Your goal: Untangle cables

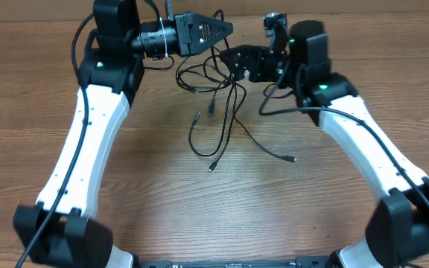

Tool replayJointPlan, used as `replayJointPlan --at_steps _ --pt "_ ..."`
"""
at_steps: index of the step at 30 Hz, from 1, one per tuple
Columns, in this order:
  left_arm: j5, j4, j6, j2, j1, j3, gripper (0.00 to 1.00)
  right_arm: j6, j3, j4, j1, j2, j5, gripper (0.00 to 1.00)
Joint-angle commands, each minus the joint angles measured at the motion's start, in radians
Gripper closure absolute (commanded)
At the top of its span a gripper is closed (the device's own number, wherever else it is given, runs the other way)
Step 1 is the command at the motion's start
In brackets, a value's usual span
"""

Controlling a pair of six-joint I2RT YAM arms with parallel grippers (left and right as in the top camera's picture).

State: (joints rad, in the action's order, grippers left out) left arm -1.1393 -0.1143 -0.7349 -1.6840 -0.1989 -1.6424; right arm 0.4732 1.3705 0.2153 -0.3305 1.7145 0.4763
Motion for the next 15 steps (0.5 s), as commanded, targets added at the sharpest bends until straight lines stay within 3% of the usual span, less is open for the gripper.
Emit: replayJointPlan --at_steps 1,5,10,15 --pt "0.023 0.007 -0.025 0.107 -0.013 -0.010 0.96 0.215 0.008 0.001 -0.023 0.069 -0.252 0.18" --pt "0.020 0.006 -0.032 0.172 0.022 -0.010 0.96 0.260 0.008 0.078 -0.017 0.094 -0.409 0.18" --pt "0.019 0.006 -0.032 0.239 0.136 -0.010 0.96 0.260 0.008 0.293 0.022 0.094 -0.686 0.12" --pt "0.019 0.007 -0.041 0.280 0.290 -0.010 0.96 0.259 0.008 0.475 0.150 0.094 -0.836 0.08"
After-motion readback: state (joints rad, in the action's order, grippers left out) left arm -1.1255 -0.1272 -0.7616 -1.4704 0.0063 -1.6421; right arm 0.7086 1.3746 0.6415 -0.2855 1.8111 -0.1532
